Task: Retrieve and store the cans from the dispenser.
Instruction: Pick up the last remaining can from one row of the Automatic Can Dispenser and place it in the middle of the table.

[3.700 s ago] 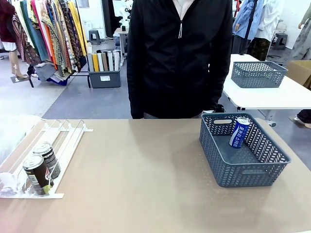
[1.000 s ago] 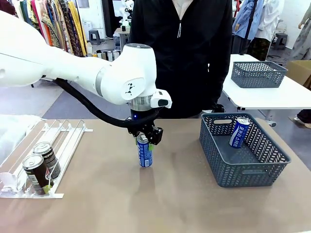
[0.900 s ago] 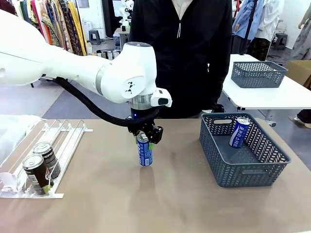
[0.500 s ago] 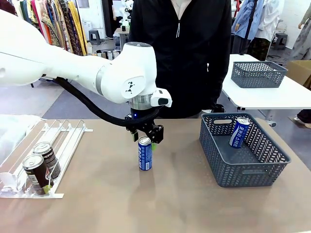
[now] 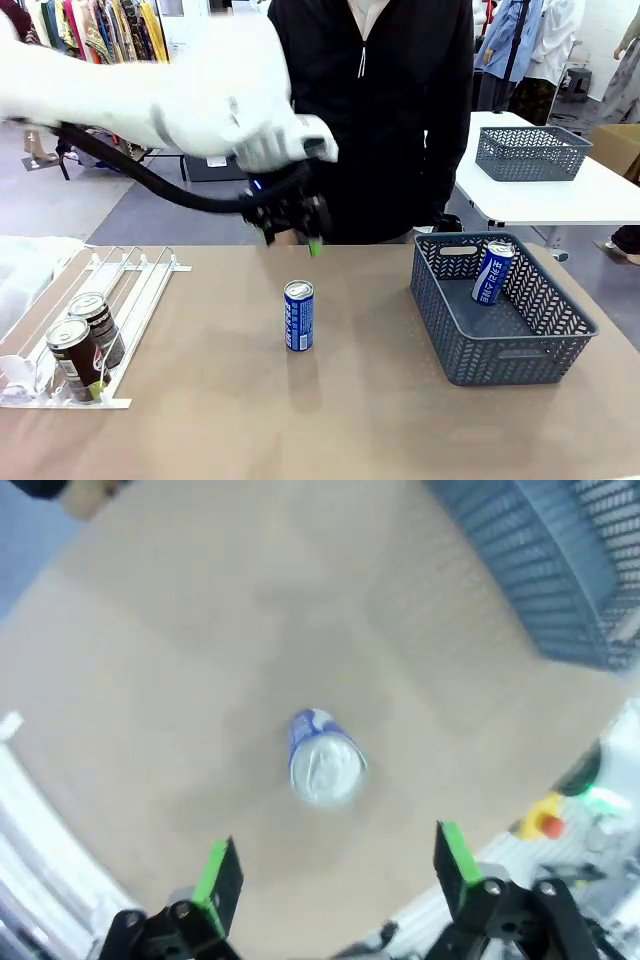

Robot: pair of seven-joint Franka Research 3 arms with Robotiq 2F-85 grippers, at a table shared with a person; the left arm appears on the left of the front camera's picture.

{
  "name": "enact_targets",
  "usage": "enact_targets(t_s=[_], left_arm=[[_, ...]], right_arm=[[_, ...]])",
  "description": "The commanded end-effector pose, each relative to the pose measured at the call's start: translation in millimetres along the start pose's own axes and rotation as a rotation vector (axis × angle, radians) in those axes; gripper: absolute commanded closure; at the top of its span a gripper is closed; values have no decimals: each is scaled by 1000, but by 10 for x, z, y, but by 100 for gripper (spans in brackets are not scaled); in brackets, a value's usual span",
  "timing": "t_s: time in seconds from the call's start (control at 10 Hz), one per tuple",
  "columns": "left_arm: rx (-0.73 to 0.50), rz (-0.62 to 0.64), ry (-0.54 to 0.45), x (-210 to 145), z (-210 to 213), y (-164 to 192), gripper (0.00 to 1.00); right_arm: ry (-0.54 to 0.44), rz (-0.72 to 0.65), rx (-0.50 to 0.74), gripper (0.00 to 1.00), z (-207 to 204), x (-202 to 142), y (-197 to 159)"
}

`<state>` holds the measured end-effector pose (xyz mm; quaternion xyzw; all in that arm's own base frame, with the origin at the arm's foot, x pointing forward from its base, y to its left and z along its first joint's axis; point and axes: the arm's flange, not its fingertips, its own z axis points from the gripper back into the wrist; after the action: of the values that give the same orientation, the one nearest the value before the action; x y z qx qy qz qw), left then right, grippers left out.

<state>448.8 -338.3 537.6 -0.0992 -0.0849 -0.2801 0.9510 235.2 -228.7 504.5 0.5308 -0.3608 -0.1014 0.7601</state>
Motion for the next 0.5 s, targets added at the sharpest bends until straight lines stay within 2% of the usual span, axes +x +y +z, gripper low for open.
enact_targets(t_s=[0.0,0.2,0.4], left_arm=[[-106,61,-72,-693,792,616,0],[-360,185,-107,-1227,1155,1417,0],[-658,301,-261,-2015,1349,2460,0]], right_arm=[[-16,25,21,0,-10,28,14],[-16,25,21,0,-10,28,14],[-16,25,21,0,-10,28,14]])
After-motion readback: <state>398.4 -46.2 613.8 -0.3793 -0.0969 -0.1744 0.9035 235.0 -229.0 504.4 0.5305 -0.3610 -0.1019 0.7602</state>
